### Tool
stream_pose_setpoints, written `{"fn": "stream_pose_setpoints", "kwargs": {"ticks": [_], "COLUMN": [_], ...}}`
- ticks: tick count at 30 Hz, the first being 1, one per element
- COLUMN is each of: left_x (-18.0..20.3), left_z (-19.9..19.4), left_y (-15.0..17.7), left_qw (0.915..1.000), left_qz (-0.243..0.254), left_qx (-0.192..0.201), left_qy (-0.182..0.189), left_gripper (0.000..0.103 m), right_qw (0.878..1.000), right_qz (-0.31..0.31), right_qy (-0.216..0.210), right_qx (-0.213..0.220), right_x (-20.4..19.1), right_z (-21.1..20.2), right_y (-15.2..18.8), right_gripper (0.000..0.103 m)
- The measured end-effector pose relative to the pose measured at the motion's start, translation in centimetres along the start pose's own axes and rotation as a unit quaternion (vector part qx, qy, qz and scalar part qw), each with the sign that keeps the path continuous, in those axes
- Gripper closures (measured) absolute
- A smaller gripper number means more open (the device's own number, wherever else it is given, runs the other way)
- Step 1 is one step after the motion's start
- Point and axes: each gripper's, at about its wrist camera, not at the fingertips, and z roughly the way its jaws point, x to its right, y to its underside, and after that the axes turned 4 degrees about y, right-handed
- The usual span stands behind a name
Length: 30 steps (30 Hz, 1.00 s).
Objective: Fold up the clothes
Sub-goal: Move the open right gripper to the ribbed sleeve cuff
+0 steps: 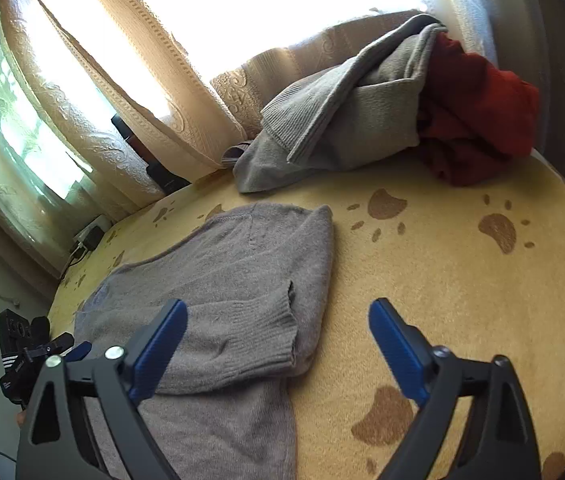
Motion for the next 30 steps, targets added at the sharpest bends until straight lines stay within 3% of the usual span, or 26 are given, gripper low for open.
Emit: {"fn": "stream_pose_setpoints", "kwargs": {"ticks": [2, 4, 7, 11, 16, 18, 21, 22, 25, 30], "left_x": [0.0, -0.1, -0.2, -0.3, -0.5, -0.6, -0.8, -1.0, -1.5, -3.1], "left_z": [0.0, -0.1, -0.1, -0.1, -0.1, -0.1, -0.3, -0.5, -1.2, -2.5], "left_y": [0.0, 0.0, 0.0, -0.1, -0.3, -0.3, -0.4, -0.4, -0.4, -0.6], "left_qw": [1.0000, 1.0000, 1.0000, 0.9999, 0.9998, 0.9997, 0.9995, 0.9995, 0.9991, 0.9957], "left_qz": [0.001, 0.002, 0.000, -0.004, -0.008, -0.008, -0.014, -0.018, -0.032, -0.077], "left_qx": [0.001, 0.002, 0.003, 0.003, 0.004, 0.005, 0.009, 0.013, 0.027, 0.050], "left_qy": [0.001, 0.002, 0.008, 0.011, 0.018, 0.020, 0.025, 0.021, -0.001, -0.003], "left_gripper": [0.001, 0.001, 0.001, 0.001, 0.001, 0.001, 0.001, 0.001, 0.001, 0.001], "right_qw": [1.000, 0.996, 0.991, 0.992, 0.988, 0.988, 0.988, 0.988, 0.989, 0.980], "right_qz": [0.005, 0.021, 0.004, -0.017, -0.031, -0.055, -0.084, -0.093, -0.114, -0.196], "right_qy": [-0.023, -0.063, -0.086, -0.062, -0.071, -0.065, -0.041, -0.033, -0.015, 0.035], "right_qx": [-0.018, -0.062, -0.098, -0.112, -0.131, -0.130, -0.120, -0.117, -0.097, -0.022], "right_x": [0.7, 1.3, 0.8, 0.2, 0.1, -0.7, -1.6, -1.8, -2.8, -6.2], "right_z": [1.6, 3.8, 5.8, 7.0, 7.5, 7.4, 7.4, 7.4, 6.6, 2.6], "right_y": [-1.1, -1.8, -1.7, -1.3, -0.6, -0.1, 0.4, 0.5, 0.4, -0.2], "right_gripper": [0.041, 0.047, 0.049, 0.049, 0.051, 0.057, 0.073, 0.083, 0.095, 0.097]}}
